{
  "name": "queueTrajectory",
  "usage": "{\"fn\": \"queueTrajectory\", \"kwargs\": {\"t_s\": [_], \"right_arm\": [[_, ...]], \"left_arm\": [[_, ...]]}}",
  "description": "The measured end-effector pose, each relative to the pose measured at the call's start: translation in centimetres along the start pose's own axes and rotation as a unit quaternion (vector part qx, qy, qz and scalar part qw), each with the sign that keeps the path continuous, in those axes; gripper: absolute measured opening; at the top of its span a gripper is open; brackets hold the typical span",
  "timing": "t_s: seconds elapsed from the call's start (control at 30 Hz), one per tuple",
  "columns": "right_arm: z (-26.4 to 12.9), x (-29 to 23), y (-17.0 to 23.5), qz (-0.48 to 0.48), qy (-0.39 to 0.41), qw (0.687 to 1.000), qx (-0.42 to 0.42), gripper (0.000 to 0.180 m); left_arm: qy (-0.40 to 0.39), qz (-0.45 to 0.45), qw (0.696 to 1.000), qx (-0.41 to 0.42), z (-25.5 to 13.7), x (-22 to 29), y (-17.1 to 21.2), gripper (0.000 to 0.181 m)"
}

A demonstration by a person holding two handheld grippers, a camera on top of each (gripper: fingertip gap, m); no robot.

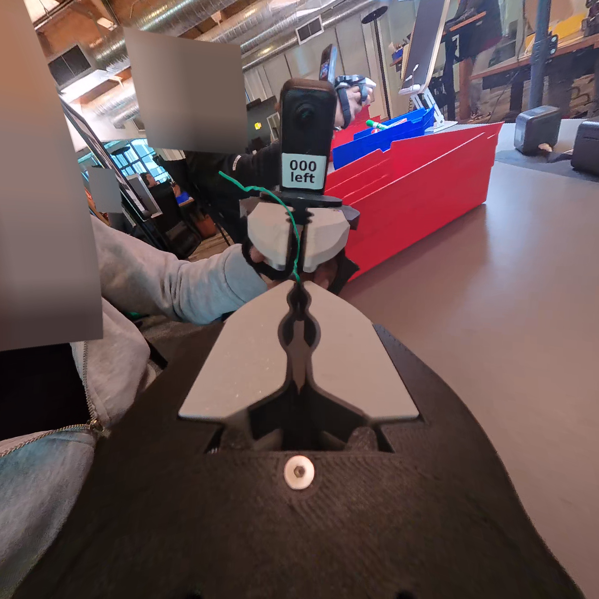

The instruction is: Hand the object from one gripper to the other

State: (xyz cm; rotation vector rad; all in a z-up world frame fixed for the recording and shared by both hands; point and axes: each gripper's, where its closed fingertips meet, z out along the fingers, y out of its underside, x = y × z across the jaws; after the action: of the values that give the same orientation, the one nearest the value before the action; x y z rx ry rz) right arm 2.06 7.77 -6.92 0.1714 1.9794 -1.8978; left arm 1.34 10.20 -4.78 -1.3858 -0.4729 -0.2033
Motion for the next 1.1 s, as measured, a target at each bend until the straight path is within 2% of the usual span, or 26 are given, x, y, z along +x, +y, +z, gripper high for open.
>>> {"fn": "queueTrajectory", "kwargs": {"t_s": [0.13, 0.17, 0.23, 0.27, 0.5, 0.57, 0.7, 0.8, 0.87, 0.97, 1.07, 1.1], "right_arm": [[0.4, -0.4, 0.2, -0.001, -0.009, 1.0, -0.007, 0.0], [0.3, -0.4, 0.3, -0.003, -0.009, 1.0, -0.011, 0.004], [0.0, -0.1, 0.1, -0.007, 0.001, 1.0, -0.009, 0.025], [-0.2, 0.1, -0.3, -0.009, 0.006, 1.0, -0.001, 0.027], [-0.6, 0.1, -2.0, -0.048, 0.029, 0.997, 0.062, 0.019], [-0.6, -0.1, -2.0, -0.056, 0.028, 0.996, 0.061, 0.003], [-0.6, -0.1, -1.7, -0.061, 0.032, 0.996, 0.051, 0.0], [-0.7, 0.0, -1.7, -0.051, 0.03, 0.997, 0.048, 0.001], [-0.7, 0.1, -1.5, -0.046, 0.032, 0.998, 0.042, 0.001], [-0.4, 0.2, -0.7, -0.044, 0.035, 0.998, 0.018, 0.001], [-0.1, -0.1, -0.4, -0.042, 0.028, 0.999, 0.007, 0.001], [-0.1, -0.1, -0.3, -0.041, 0.029, 0.999, 0.007, 0.001]], "left_arm": [[0.005, -0.012, 1.0, -0.006, -0.2, 0.0, 0.1, 0.0], [0.0, -0.015, 1.0, -0.009, -0.3, -0.2, 0.1, 0.0], [-0.012, -0.016, 1.0, -0.019, -0.4, -0.6, 0.3, 0.0], [-0.015, -0.019, 0.999, -0.026, -0.5, -0.8, 0.5, 0.0], [-0.004, -0.028, 0.996, -0.081, 0.1, -0.4, 2.5, 0.0], [-0.002, -0.025, 0.996, -0.089, 0.3, -0.3, 2.8, 0.0], [0.002, -0.01, 0.995, -0.098, 0.2, -0.1, 2.9, 0.002], [-0.015, 0.02, 0.995, -0.094, 0.0, -0.5, 2.4, 0.029], [-0.029, 0.048, 0.996, -0.073, -0.3, -0.7, 1.6, 0.034], [-0.028, 0.067, 0.997, -0.039, -0.4, -0.3, 0.5, 0.029], [-0.028, 0.073, 0.996, -0.039, -0.4, -0.2, 0.6, 0.001], [-0.029, 0.067, 0.997, -0.038, -0.4, -0.3, 0.5, 0.0]]}}
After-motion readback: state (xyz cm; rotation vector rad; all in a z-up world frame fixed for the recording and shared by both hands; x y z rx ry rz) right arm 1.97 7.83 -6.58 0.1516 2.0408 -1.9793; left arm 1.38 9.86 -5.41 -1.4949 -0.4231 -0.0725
